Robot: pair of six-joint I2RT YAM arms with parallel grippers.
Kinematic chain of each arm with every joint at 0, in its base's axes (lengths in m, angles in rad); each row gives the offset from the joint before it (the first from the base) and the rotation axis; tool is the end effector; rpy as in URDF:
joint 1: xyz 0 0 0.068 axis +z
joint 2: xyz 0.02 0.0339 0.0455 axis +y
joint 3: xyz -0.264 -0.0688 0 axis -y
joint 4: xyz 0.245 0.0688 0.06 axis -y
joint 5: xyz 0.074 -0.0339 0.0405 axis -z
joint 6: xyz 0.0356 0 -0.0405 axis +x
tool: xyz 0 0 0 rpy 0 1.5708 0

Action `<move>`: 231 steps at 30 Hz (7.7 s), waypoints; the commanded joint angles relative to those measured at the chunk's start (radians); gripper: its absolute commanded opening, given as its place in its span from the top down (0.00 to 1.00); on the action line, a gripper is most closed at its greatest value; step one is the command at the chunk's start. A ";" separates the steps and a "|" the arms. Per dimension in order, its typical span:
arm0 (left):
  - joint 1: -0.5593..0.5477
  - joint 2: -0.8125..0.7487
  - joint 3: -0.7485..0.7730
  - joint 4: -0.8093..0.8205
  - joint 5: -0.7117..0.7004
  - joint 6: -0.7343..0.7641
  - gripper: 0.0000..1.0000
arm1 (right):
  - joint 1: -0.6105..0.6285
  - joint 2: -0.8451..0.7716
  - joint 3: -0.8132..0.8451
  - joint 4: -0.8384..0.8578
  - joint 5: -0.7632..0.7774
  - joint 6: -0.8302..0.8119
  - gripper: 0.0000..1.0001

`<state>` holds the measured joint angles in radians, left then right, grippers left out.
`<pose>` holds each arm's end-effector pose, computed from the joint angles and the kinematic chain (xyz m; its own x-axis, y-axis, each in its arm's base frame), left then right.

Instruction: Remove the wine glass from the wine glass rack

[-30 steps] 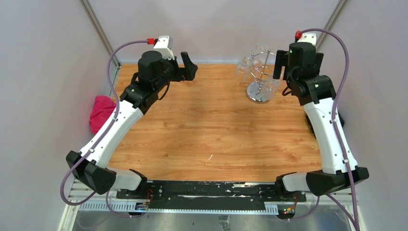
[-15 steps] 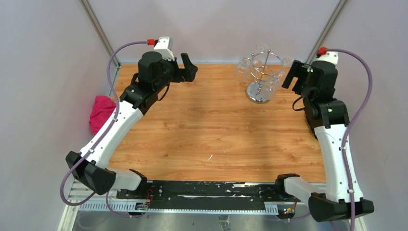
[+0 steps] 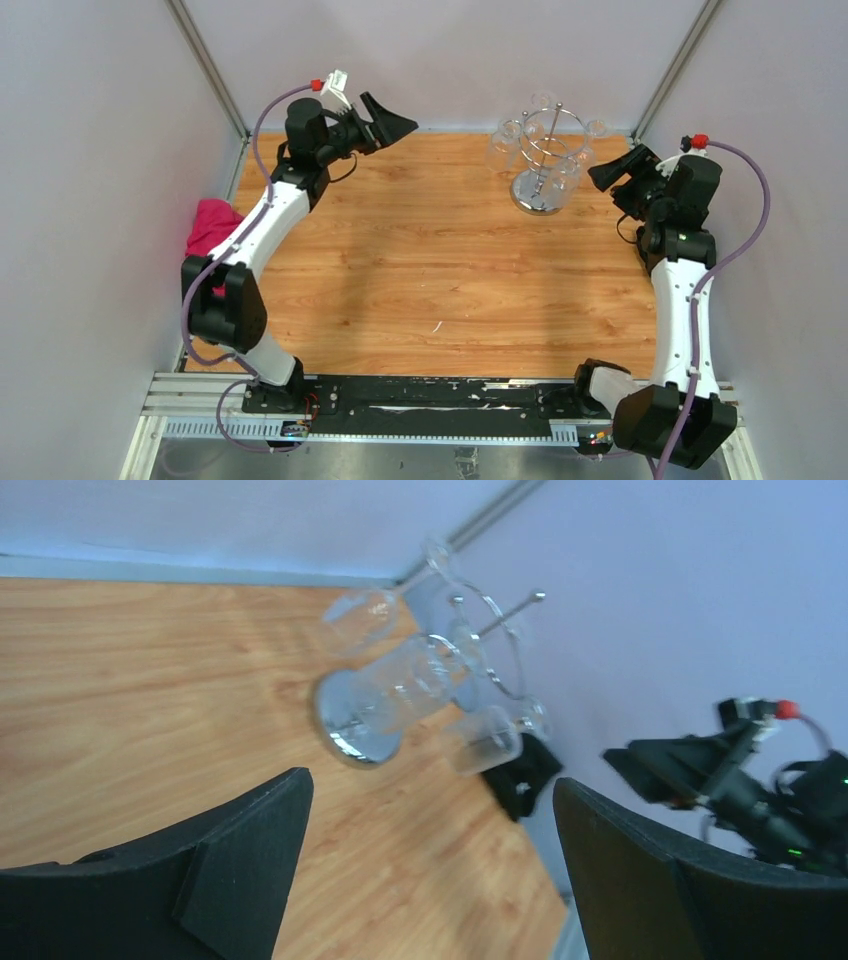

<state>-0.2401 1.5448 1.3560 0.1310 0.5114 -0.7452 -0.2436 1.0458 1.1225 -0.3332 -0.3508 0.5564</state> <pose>0.3552 -0.1049 0.3843 -0.5037 -0.4855 -0.7146 0.4631 0.5465 -0.6978 0.2274 -0.0439 0.3933 -0.2598 0.5756 -0.7753 0.0484 0.8097 0.5849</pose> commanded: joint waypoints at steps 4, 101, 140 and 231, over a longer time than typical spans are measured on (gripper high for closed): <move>-0.008 0.117 -0.039 0.483 0.251 -0.336 0.06 | -0.094 0.009 -0.130 0.251 -0.223 0.157 0.29; -0.108 0.098 -0.269 0.486 0.172 -0.269 0.11 | -0.050 0.396 -0.204 0.707 -0.536 0.463 0.77; -0.108 0.070 -0.277 0.486 0.177 -0.290 0.11 | -0.071 0.284 -0.166 0.476 -0.538 0.380 0.80; -0.111 0.068 -0.268 0.486 0.196 -0.290 0.11 | -0.038 -0.060 -0.292 0.506 -0.609 0.827 1.00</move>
<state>-0.3492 1.6390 1.0882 0.5972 0.6964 -1.0534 -0.3077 1.0348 0.7788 0.1753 -0.9070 1.3834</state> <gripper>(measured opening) 0.887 0.115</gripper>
